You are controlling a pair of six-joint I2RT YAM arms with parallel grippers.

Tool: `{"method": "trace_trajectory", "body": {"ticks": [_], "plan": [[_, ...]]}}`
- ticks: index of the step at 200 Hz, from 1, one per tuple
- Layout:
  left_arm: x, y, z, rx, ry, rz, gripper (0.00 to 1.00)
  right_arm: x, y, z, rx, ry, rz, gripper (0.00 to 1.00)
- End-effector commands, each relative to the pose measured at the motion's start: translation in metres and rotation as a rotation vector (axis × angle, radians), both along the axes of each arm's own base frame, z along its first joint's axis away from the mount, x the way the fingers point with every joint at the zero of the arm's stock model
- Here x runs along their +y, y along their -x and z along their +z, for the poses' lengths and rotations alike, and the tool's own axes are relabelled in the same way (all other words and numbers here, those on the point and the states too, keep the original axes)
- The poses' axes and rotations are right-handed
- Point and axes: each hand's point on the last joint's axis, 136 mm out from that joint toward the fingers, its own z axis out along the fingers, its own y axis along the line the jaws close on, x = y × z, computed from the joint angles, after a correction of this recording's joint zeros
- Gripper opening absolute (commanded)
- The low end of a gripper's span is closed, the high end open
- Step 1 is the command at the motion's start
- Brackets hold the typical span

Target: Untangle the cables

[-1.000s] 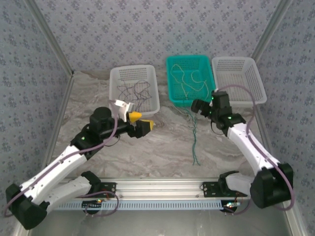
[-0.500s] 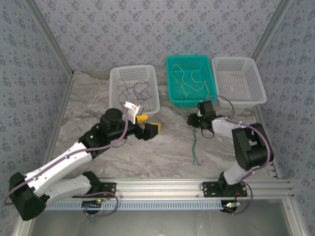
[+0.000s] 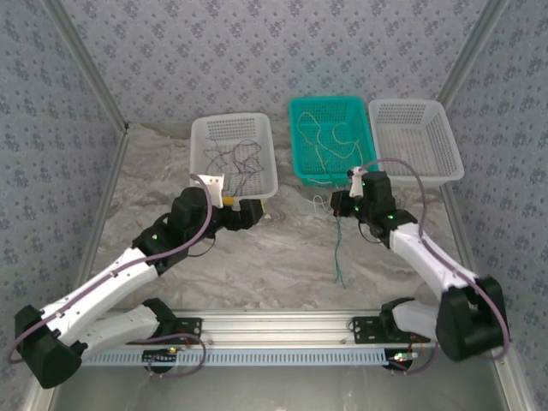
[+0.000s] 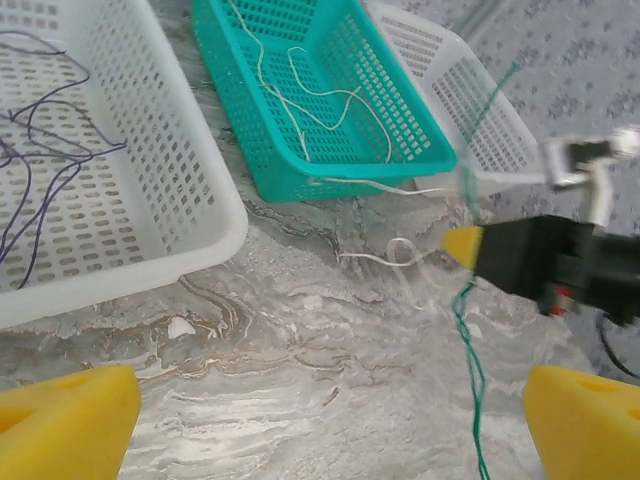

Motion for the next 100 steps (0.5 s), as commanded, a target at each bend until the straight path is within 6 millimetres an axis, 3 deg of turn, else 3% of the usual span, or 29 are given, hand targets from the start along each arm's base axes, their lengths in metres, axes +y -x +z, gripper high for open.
{"method": "trace_trajectory", "body": {"ticks": [1,51,77,100], "plan": [[-0.009,-0.002,0.018,0.041,0.134,0.004,0.97,0.012,0.029,0.023,-0.034,-0.04,0.108,0.0],[-0.055,-0.017,0.051,0.165,0.52,-0.12,0.9,0.049,0.069,0.086,-0.193,-0.145,0.315,0.0],[-0.072,-0.031,0.061,0.189,0.599,-0.144,0.89,0.064,0.083,0.101,-0.24,-0.151,0.388,0.0],[-0.083,-0.042,0.055,0.238,0.638,-0.143,0.89,0.077,0.093,0.112,-0.27,-0.178,0.445,0.0]]}}
